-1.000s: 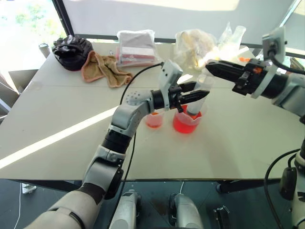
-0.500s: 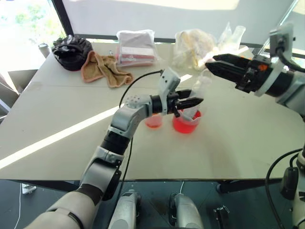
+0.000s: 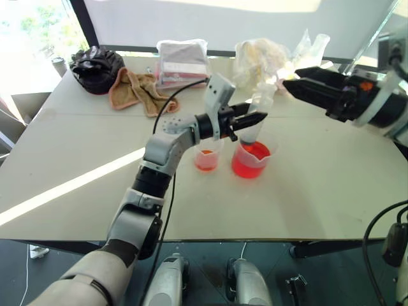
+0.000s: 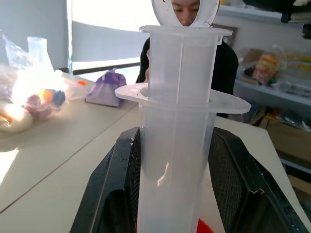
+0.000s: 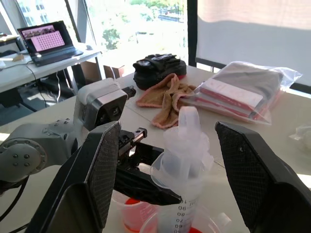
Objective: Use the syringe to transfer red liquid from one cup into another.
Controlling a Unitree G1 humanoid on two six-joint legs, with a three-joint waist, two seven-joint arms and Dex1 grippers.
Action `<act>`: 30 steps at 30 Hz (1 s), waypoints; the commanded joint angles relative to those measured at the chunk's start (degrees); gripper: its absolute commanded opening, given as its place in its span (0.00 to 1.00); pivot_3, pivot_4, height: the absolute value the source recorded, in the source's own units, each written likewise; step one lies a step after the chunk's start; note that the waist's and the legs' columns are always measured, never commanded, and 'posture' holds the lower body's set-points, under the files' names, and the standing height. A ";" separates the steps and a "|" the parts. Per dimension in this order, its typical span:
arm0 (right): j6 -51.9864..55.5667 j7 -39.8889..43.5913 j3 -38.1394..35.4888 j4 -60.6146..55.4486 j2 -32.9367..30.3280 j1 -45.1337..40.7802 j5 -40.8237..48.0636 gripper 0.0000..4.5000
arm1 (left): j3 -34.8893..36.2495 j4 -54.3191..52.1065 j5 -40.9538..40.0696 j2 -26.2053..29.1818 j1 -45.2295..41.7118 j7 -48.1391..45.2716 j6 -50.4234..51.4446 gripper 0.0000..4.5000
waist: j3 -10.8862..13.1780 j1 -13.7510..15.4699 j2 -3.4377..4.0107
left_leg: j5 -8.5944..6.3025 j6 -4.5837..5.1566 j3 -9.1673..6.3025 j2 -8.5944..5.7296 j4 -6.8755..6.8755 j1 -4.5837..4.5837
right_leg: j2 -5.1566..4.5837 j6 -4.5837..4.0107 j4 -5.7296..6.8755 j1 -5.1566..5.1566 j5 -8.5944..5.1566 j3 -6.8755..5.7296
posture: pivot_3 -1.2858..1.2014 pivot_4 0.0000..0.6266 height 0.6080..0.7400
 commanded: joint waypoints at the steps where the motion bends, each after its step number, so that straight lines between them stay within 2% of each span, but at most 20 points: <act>1: -0.33 -1.10 -3.10 0.34 -0.39 -1.42 2.33 0.71 | 3.99 -3.72 -4.37 -0.66 -2.90 1.43 2.28 0.33 | 0.00 -0.03 0.00 | 0.00 0.00 0.00 0.00 0.00 0.00 | 0.00 0.00 0.00 0.00 0.00 0.00 | 0.52 0.24 1.00; 4: -0.80 -1.29 -2.75 0.31 -0.50 -0.72 2.27 0.71 | 7.19 -5.32 -8.94 -0.95 -3.84 2.71 6.66 0.33 | 0.01 -0.06 0.01 | 0.00 0.00 0.00 0.01 -0.01 0.00 | 0.00 0.00 0.00 -0.01 0.00 0.00 | 0.52 0.24 1.00; 13: -1.05 -2.05 -1.87 0.18 0.51 -0.80 2.69 0.71 | 10.96 -10.86 -14.12 0.95 -5.84 6.81 11.59 0.33 | 0.01 -0.03 0.02 | 0.00 0.00 0.02 -0.01 -0.01 -0.01 | 0.01 0.01 0.01 0.00 0.00 0.00 | 0.52 0.24 1.00; 24: -0.79 -2.78 1.14 -1.25 2.55 -2.23 4.16 0.71 | 13.34 -19.59 -17.87 12.13 -3.94 7.43 17.45 0.33 | 0.04 -0.01 0.06 | 0.00 0.00 0.02 0.02 -0.02 0.01 | 0.04 0.01 0.02 0.00 0.00 0.01 | 0.52 0.24 1.00; 30: -1.09 -3.02 3.12 -1.02 4.09 -4.01 4.20 0.71 | 9.25 -24.16 -14.69 15.54 4.00 6.51 15.65 0.33 | 0.04 -0.04 0.07 | 0.00 0.00 0.03 0.00 -0.02 0.02 | 0.03 0.00 0.01 0.01 0.00 0.02 | 0.52 0.24 1.00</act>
